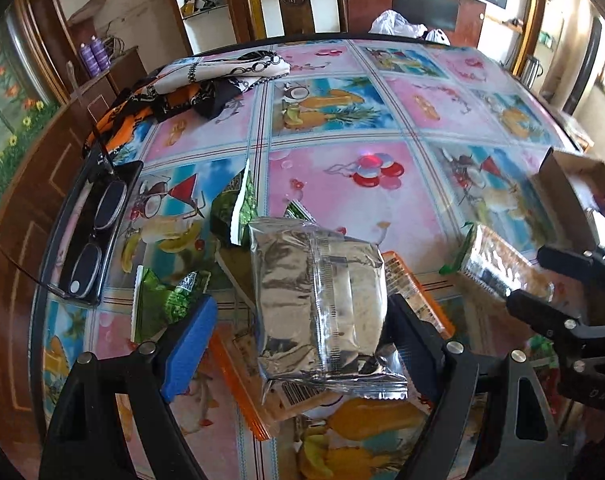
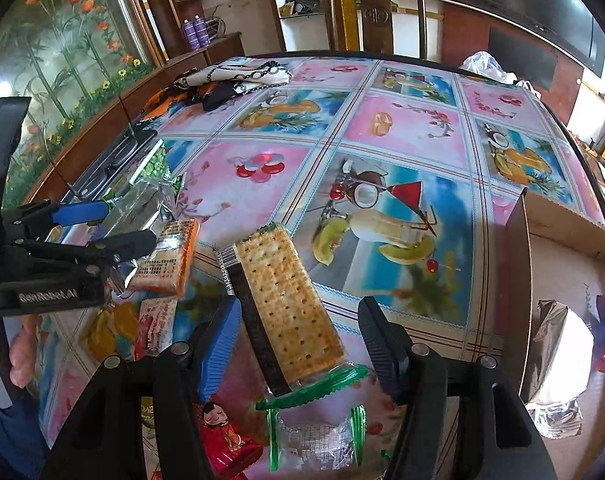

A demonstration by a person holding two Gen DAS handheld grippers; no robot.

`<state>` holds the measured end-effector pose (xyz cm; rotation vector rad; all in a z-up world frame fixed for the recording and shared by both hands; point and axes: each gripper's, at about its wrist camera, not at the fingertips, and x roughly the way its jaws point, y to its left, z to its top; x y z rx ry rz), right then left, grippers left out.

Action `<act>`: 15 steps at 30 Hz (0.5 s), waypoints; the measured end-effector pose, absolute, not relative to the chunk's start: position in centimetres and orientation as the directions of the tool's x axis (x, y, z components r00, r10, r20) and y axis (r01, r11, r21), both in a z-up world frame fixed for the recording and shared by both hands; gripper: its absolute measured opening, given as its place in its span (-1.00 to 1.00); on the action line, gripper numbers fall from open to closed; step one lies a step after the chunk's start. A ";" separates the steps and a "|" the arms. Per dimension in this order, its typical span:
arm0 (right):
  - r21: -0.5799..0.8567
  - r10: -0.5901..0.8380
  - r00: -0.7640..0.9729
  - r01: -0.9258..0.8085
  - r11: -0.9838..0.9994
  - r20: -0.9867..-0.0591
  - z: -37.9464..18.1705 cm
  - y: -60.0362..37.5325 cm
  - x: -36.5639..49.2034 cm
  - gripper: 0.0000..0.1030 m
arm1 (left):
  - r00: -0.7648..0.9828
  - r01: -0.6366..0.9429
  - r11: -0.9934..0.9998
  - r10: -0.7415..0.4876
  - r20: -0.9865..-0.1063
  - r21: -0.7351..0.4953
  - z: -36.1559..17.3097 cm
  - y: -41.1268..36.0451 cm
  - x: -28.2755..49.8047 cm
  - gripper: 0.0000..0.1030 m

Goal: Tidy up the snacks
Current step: 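Grasp a second silver foil bag with the left gripper while the right gripper grasps the cracker pack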

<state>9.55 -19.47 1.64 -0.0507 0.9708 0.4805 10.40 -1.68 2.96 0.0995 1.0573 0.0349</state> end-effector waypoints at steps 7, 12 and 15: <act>0.155 0.363 0.479 -0.419 0.895 -0.799 1.6 -19.2 9.5 0.26 | 0.507 0.027 0.991 0.100 -0.856 0.132 3.0 -2.0 10.3 0.64; 0.133 0.366 0.479 -0.452 0.882 -0.798 1.7 -18.5 9.0 0.30 | 0.516 0.033 0.988 0.114 -0.849 0.152 3.1 -2.2 10.3 0.64; 0.106 0.346 0.475 -0.461 0.881 -0.809 1.4 -18.0 8.9 0.31 | 0.517 0.033 0.988 0.114 -0.848 0.153 3.2 -2.3 10.3 0.64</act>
